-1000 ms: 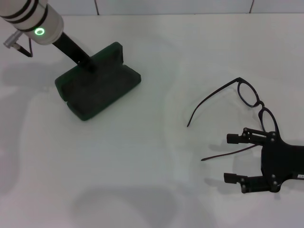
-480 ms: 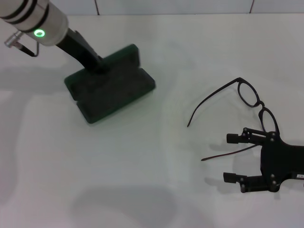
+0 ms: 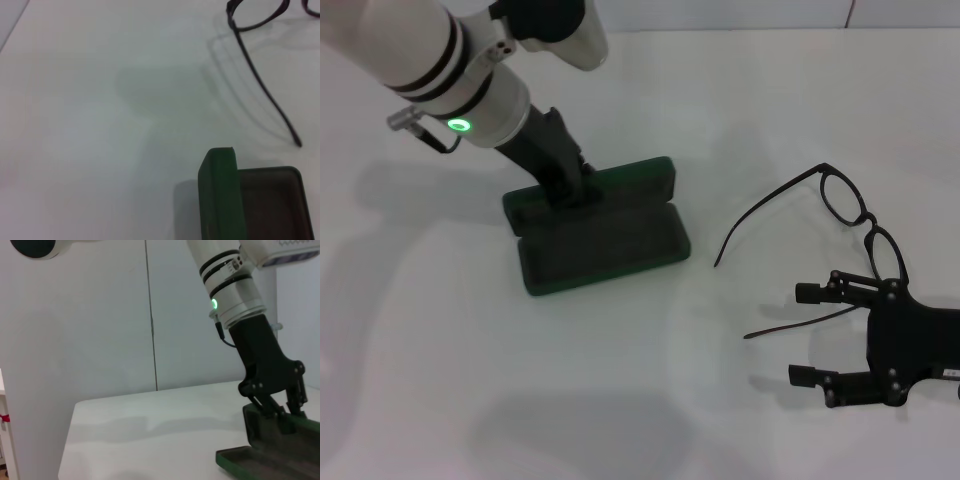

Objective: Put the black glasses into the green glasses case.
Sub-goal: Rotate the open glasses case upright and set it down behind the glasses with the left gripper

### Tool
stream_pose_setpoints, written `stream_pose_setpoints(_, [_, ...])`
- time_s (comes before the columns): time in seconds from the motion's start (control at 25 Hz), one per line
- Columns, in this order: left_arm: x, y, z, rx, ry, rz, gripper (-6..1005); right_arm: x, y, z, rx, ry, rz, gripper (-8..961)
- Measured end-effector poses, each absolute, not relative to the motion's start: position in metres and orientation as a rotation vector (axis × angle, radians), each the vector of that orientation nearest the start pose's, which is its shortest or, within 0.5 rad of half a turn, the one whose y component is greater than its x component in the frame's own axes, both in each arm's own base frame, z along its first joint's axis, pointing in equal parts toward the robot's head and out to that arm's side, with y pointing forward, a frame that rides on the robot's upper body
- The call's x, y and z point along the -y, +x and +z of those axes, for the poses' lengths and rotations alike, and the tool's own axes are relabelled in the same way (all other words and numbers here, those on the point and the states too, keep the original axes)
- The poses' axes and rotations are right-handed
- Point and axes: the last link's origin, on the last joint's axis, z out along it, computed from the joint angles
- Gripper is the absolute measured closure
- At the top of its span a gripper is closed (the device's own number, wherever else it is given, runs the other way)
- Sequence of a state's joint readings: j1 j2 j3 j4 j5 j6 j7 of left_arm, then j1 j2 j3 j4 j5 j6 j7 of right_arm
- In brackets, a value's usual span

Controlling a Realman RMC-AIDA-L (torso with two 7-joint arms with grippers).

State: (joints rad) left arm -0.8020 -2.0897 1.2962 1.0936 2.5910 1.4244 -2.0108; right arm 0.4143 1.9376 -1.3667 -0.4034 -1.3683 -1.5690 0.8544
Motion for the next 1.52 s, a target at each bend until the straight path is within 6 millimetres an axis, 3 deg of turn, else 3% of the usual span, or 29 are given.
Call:
stream_pose_setpoints(0.8, [-0.392,-0.132,-0.046,-0.032,-2.843,0.579,776,-0.266,0.282,-0.027,-0.154,-2.856,0.844,95])
stream_pose_setpoints(1.52, [-0.396,-0.128,-0.049,-0.129,-2.791,0.565,767,-0.266,0.282,-0.028,-0.162,-2.861,0.846,96])
